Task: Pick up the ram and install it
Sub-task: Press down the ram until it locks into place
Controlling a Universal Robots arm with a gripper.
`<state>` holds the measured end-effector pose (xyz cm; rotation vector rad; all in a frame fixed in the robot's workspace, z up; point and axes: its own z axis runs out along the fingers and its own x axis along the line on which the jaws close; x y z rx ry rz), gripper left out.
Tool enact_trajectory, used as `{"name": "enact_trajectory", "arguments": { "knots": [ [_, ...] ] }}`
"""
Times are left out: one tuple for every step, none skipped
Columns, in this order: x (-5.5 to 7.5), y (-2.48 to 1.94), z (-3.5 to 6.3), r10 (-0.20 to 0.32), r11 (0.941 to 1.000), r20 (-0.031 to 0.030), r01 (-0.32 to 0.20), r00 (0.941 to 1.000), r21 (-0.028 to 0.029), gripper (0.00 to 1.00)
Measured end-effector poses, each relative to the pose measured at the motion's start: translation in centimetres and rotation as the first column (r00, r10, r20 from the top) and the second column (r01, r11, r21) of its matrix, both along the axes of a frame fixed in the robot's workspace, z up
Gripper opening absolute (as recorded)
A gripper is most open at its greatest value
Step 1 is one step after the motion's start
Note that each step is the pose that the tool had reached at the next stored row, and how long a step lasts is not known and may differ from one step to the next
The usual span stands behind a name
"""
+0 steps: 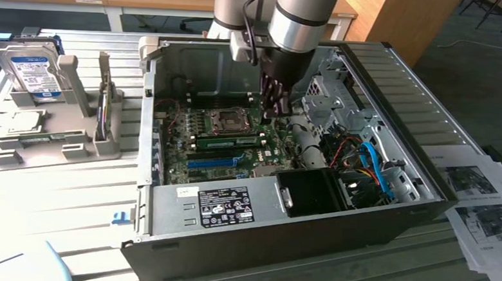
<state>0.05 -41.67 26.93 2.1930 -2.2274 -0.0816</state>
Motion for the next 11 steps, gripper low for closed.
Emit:
{"name": "enact_trajectory", "arguments": {
  "knots": [
    [0.00, 0.00, -0.12, 0.000, 1.0000, 0.0000, 0.000, 1.0000, 0.0000, 0.09],
    [0.00, 0.00, -0.24, 0.000, 1.0000, -0.0001, 0.000, 1.0000, -0.0001, 0.09],
    [0.00, 0.00, -0.35, 0.000, 1.0000, 0.0000, 0.000, 1.0000, -0.0001, 0.09],
    [0.00, 0.00, -0.46, 0.000, 1.0000, -0.0001, 0.000, 1.0000, -0.0001, 0.09],
    [0.00, 0.00, -0.58, 0.000, 1.0000, -0.0001, 0.000, 1.0000, -0.0001, 0.09],
    [0.00, 0.00, -0.68, 0.000, 1.0000, -0.0001, 0.000, 1.0000, -0.0001, 0.09],
    [0.00, 0.00, -0.77, 0.000, 1.0000, -0.0001, 0.000, 1.0000, -0.0001, 0.09],
    [0.00, 0.00, -0.85, 0.000, 1.0000, 0.0000, 0.000, 1.0000, 0.0000, 0.09],
    [0.00, 0.00, -0.93, 0.000, 1.0000, -0.0001, 0.000, 1.0000, -0.0001, 0.09],
    [0.00, 0.00, -1.01, 0.000, 1.0000, 0.0000, 0.000, 1.0000, -0.0001, 0.09],
    [0.00, 0.00, -1.09, 0.000, 1.0000, 0.0000, 0.000, 1.0000, 0.0000, 0.09]
  ]
}}
